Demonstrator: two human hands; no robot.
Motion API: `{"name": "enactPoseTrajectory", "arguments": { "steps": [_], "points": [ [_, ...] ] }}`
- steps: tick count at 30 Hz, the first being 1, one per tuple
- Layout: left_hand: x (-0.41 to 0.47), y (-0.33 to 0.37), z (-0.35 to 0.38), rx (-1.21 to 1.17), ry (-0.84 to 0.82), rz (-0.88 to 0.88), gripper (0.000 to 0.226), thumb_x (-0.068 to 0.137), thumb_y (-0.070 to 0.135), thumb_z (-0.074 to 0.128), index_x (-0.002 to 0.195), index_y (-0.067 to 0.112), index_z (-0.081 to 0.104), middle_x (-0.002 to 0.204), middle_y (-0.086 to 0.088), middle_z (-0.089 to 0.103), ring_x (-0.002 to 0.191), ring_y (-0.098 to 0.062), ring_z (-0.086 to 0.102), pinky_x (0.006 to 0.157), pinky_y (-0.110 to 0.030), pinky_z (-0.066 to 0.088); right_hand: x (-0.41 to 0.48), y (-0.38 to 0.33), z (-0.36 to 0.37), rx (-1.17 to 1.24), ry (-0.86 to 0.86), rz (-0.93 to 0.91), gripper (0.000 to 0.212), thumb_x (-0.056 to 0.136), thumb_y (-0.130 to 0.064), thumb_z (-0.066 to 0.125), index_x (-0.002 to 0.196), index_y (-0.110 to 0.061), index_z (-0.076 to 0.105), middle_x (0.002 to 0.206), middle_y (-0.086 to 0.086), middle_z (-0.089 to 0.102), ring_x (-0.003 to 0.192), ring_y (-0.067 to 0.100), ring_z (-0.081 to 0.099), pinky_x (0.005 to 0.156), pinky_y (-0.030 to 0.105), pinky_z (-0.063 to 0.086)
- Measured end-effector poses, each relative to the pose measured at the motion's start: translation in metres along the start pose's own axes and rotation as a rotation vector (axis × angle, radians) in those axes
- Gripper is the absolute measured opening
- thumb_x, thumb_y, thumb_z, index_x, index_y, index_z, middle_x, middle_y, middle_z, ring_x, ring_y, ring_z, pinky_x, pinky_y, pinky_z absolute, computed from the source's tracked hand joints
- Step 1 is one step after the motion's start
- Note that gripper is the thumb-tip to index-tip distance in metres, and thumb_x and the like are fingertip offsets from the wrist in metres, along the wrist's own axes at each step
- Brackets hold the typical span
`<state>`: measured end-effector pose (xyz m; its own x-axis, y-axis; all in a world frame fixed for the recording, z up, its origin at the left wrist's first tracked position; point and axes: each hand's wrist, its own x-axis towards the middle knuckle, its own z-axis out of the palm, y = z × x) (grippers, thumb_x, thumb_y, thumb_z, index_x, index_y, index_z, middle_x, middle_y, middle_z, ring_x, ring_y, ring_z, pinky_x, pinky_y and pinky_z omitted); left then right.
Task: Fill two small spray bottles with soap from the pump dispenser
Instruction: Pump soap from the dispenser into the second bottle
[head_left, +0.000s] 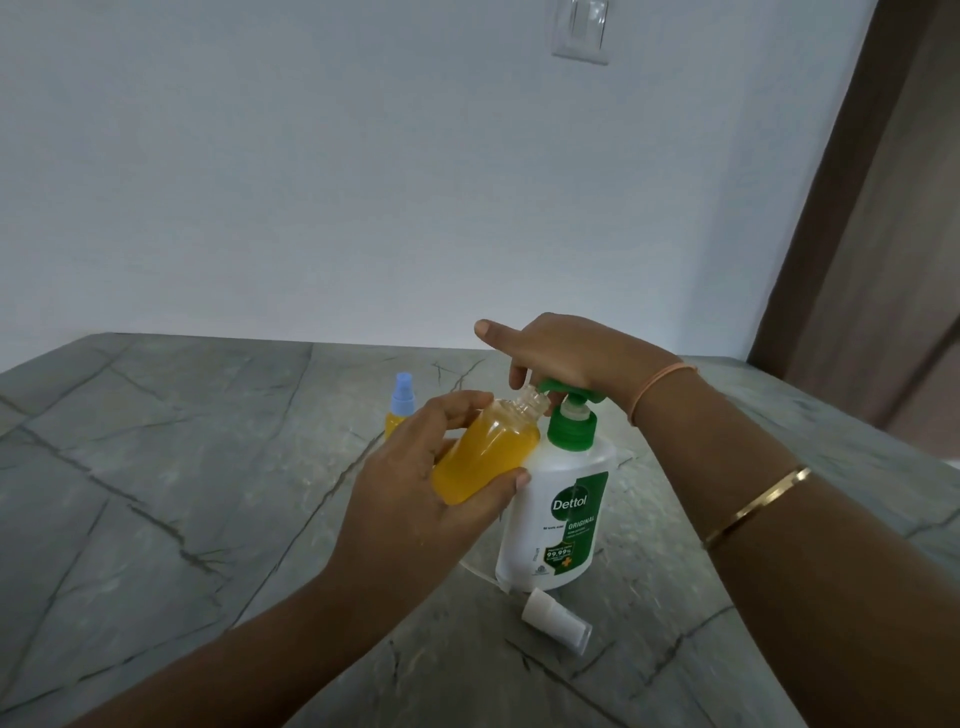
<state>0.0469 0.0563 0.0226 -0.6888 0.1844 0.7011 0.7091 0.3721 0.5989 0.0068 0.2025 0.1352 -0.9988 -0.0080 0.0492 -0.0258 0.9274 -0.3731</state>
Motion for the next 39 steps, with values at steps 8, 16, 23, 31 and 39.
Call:
{"name": "enactPoseTrajectory", "arguments": {
  "steps": [8,16,23,31,39],
  "points": [
    [-0.001,-0.004,0.000,0.007,0.011,0.003,0.051,0.066,0.065,0.062,0.109,0.049,0.041,0.107,0.037,0.045,0.095,0.013,0.048,0.076,-0.014,0.043,-0.001,-0.002,-0.002,0.011,0.039,0.008,0.068,0.093,-0.063,0.020,0.095,-0.008,0.059,0.069,-0.001,0.060,0.054,0.011,0.057,0.052,0.022,0.040],
    [-0.001,-0.001,-0.001,-0.001,0.010,-0.015,0.052,0.064,0.058,0.063,0.110,0.047,0.042,0.109,0.033,0.047,0.096,0.004,0.052,0.080,-0.025,0.050,0.000,-0.001,0.005,0.039,-0.008,0.036,0.069,0.092,-0.064,0.023,0.102,-0.008,0.060,0.072,0.000,0.060,0.057,0.012,0.058,0.061,0.026,0.043],
    [-0.001,-0.002,0.000,0.006,0.008,-0.004,0.053,0.065,0.061,0.066,0.110,0.045,0.042,0.107,0.037,0.042,0.093,0.009,0.047,0.076,-0.017,0.044,-0.001,-0.003,-0.005,0.001,0.039,0.018,0.069,0.092,-0.065,0.023,0.095,-0.008,0.061,0.071,0.001,0.063,0.054,0.012,0.058,0.050,0.022,0.040],
    [0.000,-0.003,0.001,0.001,0.024,0.003,0.056,0.063,0.064,0.061,0.112,0.044,0.044,0.108,0.036,0.045,0.095,0.011,0.048,0.078,-0.018,0.046,0.000,-0.001,0.001,0.031,0.012,0.025,0.065,0.093,-0.063,0.023,0.096,-0.009,0.059,0.071,-0.002,0.059,0.056,0.011,0.057,0.056,0.025,0.042],
    [0.000,-0.001,0.001,-0.008,0.011,0.001,0.054,0.066,0.060,0.068,0.112,0.043,0.044,0.107,0.036,0.044,0.094,0.011,0.047,0.076,-0.016,0.044,0.002,0.002,0.002,0.027,-0.013,0.003,0.068,0.093,-0.064,0.024,0.099,-0.007,0.061,0.073,0.000,0.060,0.057,0.013,0.058,0.063,0.026,0.045]
  ]
}}
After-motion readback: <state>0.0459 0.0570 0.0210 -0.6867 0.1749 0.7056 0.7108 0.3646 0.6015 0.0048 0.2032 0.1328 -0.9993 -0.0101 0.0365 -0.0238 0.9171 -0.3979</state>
